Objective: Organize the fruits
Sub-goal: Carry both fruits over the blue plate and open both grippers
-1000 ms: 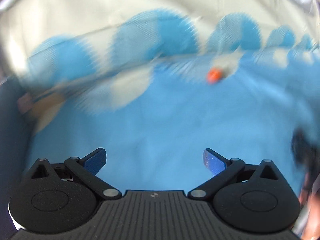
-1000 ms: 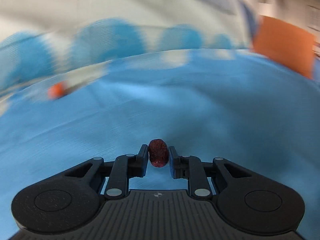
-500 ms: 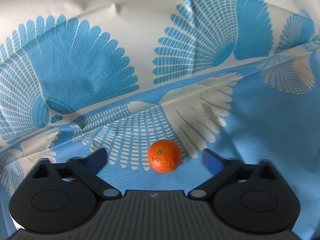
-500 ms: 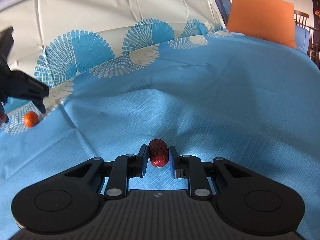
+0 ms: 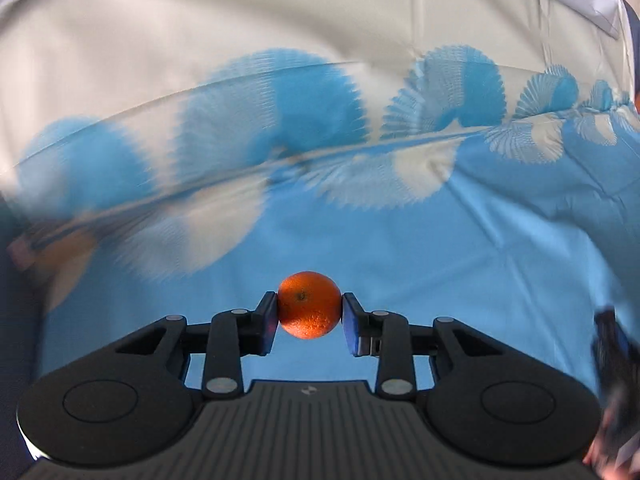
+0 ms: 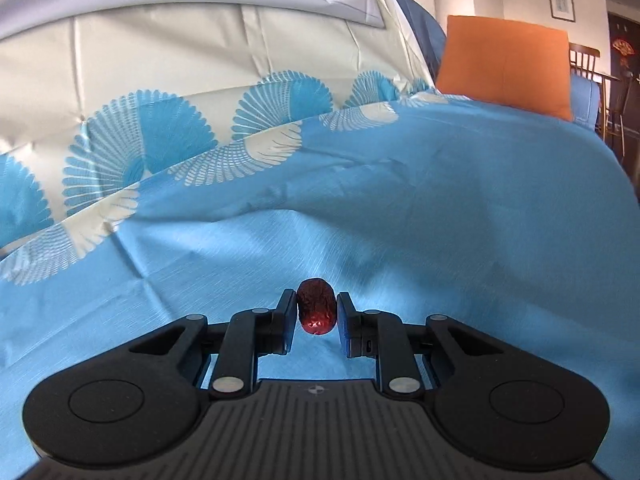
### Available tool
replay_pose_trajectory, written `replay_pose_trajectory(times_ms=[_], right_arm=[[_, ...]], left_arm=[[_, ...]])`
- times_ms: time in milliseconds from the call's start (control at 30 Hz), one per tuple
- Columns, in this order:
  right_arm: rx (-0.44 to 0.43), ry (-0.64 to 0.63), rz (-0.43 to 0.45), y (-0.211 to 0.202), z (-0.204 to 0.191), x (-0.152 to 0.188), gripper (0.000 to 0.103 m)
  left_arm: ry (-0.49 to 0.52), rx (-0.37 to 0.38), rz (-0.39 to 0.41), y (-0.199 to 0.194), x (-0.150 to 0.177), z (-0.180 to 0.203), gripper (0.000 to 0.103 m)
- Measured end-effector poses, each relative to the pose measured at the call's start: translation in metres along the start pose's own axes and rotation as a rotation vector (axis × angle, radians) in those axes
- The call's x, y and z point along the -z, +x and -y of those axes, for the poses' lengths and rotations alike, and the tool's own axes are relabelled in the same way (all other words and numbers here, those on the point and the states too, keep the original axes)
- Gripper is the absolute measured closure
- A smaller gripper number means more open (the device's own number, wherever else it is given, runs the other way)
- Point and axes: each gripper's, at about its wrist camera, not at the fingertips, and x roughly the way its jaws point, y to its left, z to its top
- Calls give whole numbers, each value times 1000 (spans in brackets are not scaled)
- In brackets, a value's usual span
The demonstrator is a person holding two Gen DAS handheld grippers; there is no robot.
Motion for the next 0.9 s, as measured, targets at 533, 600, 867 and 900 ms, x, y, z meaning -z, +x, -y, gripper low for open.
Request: replay_pose_trajectory(times_ms=[533, 600, 867, 900], right_arm=[[-521, -263, -119, -302, 29, -15, 81], [-590, -296, -119, -336, 26, -10, 81], [-768, -425, -102, -436, 16, 22, 81], [-781, -439, -100, -444, 17, 26, 81]], left_arm=[[-222, -216, 25, -272, 224, -160, 66], [-225, -229, 56, -296, 242, -161, 66], [-255, -179, 138, -360, 293, -150, 66], [-258, -177, 149, -365, 298, -148, 66]])
